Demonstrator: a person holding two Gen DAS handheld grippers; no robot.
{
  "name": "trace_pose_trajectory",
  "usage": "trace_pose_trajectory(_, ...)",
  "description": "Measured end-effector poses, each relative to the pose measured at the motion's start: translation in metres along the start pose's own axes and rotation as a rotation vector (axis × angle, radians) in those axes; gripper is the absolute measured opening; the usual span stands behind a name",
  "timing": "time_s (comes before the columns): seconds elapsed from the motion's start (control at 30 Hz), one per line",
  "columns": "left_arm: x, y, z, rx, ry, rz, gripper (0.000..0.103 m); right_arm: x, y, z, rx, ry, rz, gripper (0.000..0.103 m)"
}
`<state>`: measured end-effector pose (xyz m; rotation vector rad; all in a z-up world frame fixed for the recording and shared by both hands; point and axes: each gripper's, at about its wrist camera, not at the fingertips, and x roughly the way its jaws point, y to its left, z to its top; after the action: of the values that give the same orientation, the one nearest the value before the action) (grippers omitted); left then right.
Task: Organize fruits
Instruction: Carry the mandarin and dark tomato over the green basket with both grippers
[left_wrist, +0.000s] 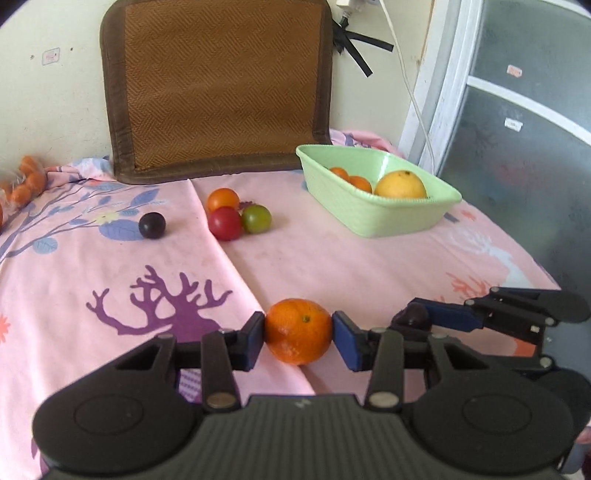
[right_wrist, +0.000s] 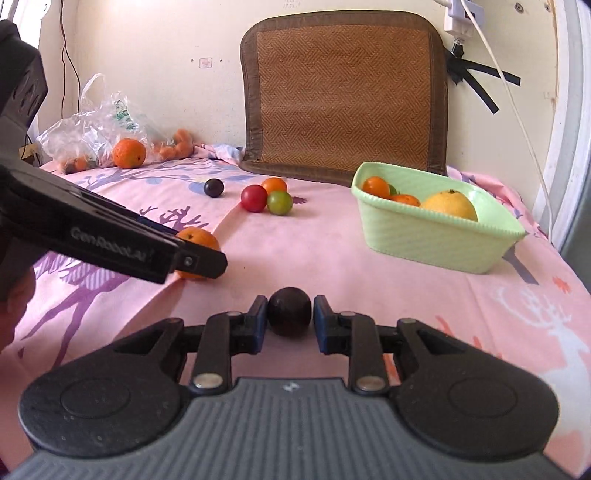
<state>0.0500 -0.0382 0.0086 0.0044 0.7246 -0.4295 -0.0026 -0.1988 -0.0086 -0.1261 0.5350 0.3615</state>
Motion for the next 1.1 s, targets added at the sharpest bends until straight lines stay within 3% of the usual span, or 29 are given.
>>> trace_pose_trajectory(0.1, 0.003, -0.004, -0.007, 0.027, -0.008, 0.021, 0.047, 0.0, 0.0, -0.001, -0.005, 0.001, -0.007, 0.044)
trace_pose_trajectory(0.23, 0.001, -0.012, -0.014, 0.079, -0.028, 0.06, 0.051, 0.0, -0.001, -0.002, -0.002, 0.003, -0.002, 0.044)
trace_pose_trajectory(0.47, -0.003, -0.011, -0.01, 0.08, -0.032, 0.075, 0.056, -0.007, 0.0, -0.006, -0.011, -0.001, -0.006, 0.045)
trace_pose_trajectory(0.53, -0.003, -0.012, -0.008, 0.087, -0.034, 0.067, 0.053, -0.01, 0.0, -0.007, -0.013, -0.005, -0.001, 0.043)
trace_pose_trajectory(0.57, -0.002, -0.013, -0.007, 0.09, -0.025, 0.054, 0.042, -0.011, 0.0, -0.008, -0.017, -0.01, 0.007, 0.037)
trace_pose_trajectory(0.6, -0.001, -0.013, -0.006, 0.09, -0.015, 0.044, 0.04, -0.013, 0.0, -0.009, -0.021, -0.022, 0.016, 0.028)
trace_pose_trajectory(0.7, 0.001, -0.014, -0.001, 0.081, 0.002, 0.012, 0.04, -0.014, -0.007, -0.003, -0.02, -0.067, -0.013, 0.027)
trace_pose_trajectory(0.8, 0.005, -0.014, 0.024, 0.037, 0.014, -0.076, 0.04, -0.009, -0.035, 0.017, 0.043, -0.117, -0.055, 0.027)
trace_pose_trajectory(0.93, 0.016, -0.025, 0.083, 0.029, -0.041, -0.145, 0.04, 0.003, -0.079, 0.047, 0.112, -0.205, -0.133, 0.027)
trace_pose_trajectory(1.1, 0.055, -0.05, 0.133, 0.052, -0.067, -0.155, 0.04, 0.029, -0.139, 0.065, 0.249, -0.205, -0.187, 0.028)
